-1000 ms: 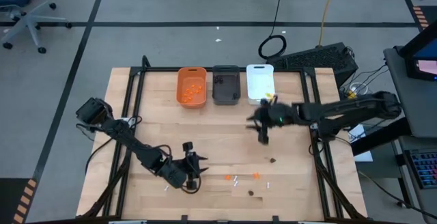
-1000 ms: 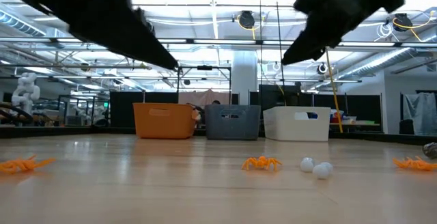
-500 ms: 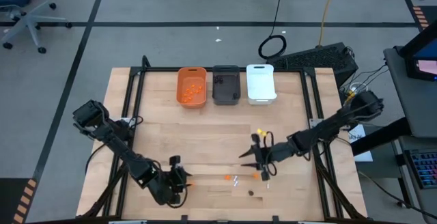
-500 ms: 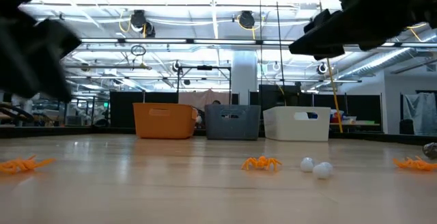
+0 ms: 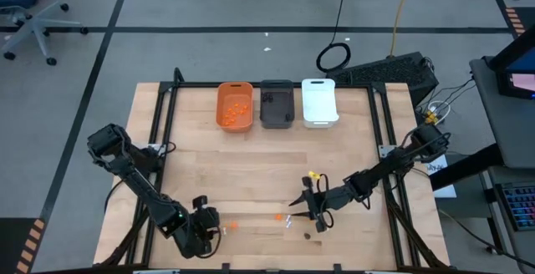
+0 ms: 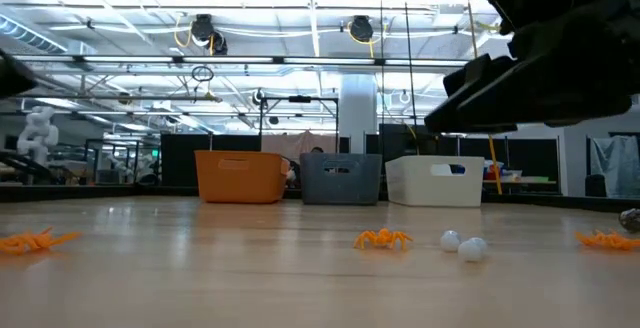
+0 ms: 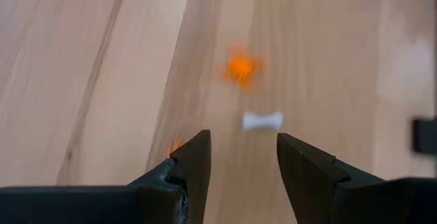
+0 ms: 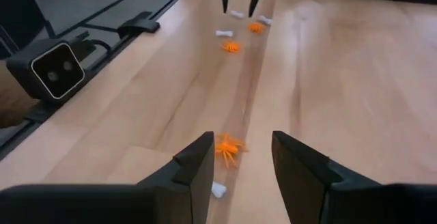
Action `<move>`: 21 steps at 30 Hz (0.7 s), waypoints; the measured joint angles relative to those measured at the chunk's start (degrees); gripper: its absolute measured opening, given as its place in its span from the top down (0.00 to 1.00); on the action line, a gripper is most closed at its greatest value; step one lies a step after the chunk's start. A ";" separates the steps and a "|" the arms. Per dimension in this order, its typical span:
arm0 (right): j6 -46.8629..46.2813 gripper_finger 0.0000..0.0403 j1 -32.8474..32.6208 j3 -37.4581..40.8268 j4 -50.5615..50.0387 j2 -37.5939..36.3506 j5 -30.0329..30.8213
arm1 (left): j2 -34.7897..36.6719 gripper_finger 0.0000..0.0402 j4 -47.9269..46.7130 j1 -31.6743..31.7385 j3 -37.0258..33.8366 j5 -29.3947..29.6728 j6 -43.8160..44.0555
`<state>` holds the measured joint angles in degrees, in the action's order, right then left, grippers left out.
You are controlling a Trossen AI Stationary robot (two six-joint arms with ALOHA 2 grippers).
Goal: Sort Halloween decoration
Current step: Put the orange spider toy into the orange bin
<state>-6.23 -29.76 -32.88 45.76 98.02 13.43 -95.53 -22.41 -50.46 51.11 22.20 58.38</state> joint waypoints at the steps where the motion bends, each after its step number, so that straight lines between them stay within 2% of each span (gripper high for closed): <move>1: -0.22 0.67 -0.09 0.00 0.42 0.40 0.00 | 0.00 0.59 -1.17 -0.50 0.00 -0.34 0.87; 7: -0.60 0.67 -0.43 -0.02 3.11 1.36 -0.09 | 0.00 0.59 -7.68 -2.55 -0.02 -0.27 5.38; 14: -0.60 0.67 -0.42 -0.15 3.82 1.34 -0.13 | -0.34 0.59 -8.09 -2.26 -0.02 1.96 5.21; 21: -0.35 0.67 -0.42 -0.15 3.78 1.34 -0.15 | -3.98 0.59 -7.83 -1.96 -0.04 2.02 5.87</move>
<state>-6.59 -30.17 -33.04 49.54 99.35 13.28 -99.51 -30.24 -52.42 51.07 24.23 64.25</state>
